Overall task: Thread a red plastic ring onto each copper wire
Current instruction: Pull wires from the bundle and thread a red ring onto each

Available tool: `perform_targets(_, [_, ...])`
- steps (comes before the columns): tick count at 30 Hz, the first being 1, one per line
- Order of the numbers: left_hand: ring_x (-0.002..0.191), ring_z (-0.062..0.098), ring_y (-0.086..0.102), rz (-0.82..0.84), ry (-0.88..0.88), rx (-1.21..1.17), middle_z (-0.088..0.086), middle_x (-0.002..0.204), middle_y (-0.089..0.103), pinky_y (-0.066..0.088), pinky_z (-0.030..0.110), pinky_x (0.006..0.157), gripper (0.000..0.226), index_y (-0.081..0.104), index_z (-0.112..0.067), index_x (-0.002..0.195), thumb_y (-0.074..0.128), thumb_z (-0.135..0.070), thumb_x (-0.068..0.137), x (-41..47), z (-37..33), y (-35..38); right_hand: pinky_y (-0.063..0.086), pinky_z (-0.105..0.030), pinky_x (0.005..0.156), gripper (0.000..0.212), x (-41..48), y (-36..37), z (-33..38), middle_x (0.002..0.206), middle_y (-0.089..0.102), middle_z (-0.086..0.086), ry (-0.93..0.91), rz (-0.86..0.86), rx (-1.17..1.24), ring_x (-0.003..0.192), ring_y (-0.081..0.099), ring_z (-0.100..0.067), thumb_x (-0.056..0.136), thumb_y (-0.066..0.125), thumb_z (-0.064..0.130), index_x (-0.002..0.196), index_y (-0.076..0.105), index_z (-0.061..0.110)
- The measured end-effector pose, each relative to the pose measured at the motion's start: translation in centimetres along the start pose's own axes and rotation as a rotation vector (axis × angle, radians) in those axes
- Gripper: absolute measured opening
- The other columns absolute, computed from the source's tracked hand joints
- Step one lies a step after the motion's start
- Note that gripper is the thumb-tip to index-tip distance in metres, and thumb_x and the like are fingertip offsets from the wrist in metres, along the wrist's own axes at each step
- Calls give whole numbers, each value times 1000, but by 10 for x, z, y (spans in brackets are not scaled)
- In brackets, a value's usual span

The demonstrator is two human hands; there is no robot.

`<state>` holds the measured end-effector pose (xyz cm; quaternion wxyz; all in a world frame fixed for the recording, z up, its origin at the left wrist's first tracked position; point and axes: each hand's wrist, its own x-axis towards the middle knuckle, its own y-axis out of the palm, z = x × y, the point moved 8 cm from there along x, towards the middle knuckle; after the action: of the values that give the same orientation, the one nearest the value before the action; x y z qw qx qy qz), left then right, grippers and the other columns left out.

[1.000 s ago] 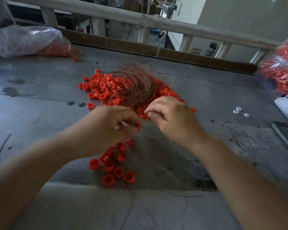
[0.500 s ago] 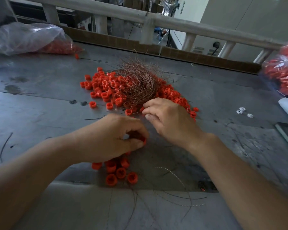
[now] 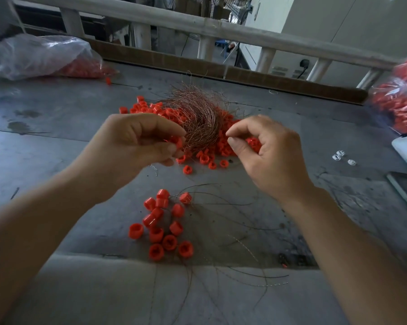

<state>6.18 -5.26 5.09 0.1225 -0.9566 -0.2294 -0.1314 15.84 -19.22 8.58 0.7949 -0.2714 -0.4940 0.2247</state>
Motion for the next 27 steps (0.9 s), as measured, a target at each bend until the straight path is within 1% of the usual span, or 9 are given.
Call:
perform_targets(3, [69, 4, 67, -3, -38, 52, -10, 76, 72, 50, 10, 65, 30, 68, -27, 81, 65, -16, 54, -1, 6, 2, 42, -10, 67, 4, 0, -3, 3, 78, 58, 3, 23, -9, 91, 70, 51, -1, 81, 60, 4, 82, 63, 6])
perform_targets(5, [68, 4, 68, 13, -39, 63, -11, 75, 72, 51, 10, 64, 31, 68, -28, 82, 67, -15, 53, -1, 7, 5, 37, -7, 64, 4, -1, -3, 7, 77, 54, 5, 15, 4, 103, 66, 46, 5, 81, 59, 4, 82, 62, 6])
perform_targets(9, [62, 4, 67, 34, -24, 45, -9, 73, 71, 50, 11, 60, 29, 68, -27, 78, 69, -13, 52, -1, 5, 10, 33, -6, 58, 5, -3, -3, 16, 74, 53, 7, -5, 12, 110, 59, 43, 6, 80, 61, 12, 79, 64, 9])
perform_targets(12, [62, 6, 67, 48, -25, 0, -6, 73, 71, 51, 12, 60, 26, 73, -29, 71, 70, -13, 51, -1, 3, 11, 34, -7, 58, 8, -4, -3, 20, 72, 55, 5, -17, 13, 100, 60, 44, 2, 79, 63, 17, 76, 65, 10])
perform_targets(14, [63, 7, 68, 52, -28, -16, -6, 73, 72, 52, 13, 60, 28, 73, -33, 70, 70, -14, 50, -2, 2, 11, 34, -8, 58, 7, -4, -2, 19, 70, 53, 6, -4, 21, 122, 59, 43, 1, 79, 62, 18, 75, 64, 12])
perform_targets(17, [67, 9, 69, 66, -26, -6, -6, 76, 72, 52, 14, 62, 30, 73, -33, 74, 70, -18, 48, -2, 1, 13, 35, -10, 59, 6, -4, 1, 19, 70, 53, 9, 29, 42, 227, 62, 47, -1, 80, 60, 19, 74, 58, 20])
perform_targets(21, [69, 7, 69, 79, -17, -32, -5, 78, 72, 52, 13, 63, 35, 73, -31, 77, 73, -28, 43, -2, -3, 15, 35, -6, 59, 12, -5, 4, 24, 72, 53, 12, 25, 64, 339, 63, 49, 4, 81, 59, 17, 75, 54, 25])
perform_targets(24, [69, 8, 69, 93, -12, -55, -3, 78, 73, 52, 13, 64, 40, 72, -27, 82, 72, -32, 42, -3, -6, 16, 36, -7, 60, 16, -7, 10, 29, 73, 54, 10, 22, 103, 368, 66, 49, 3, 81, 59, 17, 75, 52, 30])
perform_targets(27, [68, 7, 68, 99, -3, -65, -2, 77, 72, 52, 13, 63, 38, 72, -25, 82, 72, -28, 44, -4, -7, 17, 37, -8, 61, 13, -8, 15, 28, 74, 55, 9, 29, 119, 380, 68, 50, 2, 81, 59, 16, 75, 53, 26])
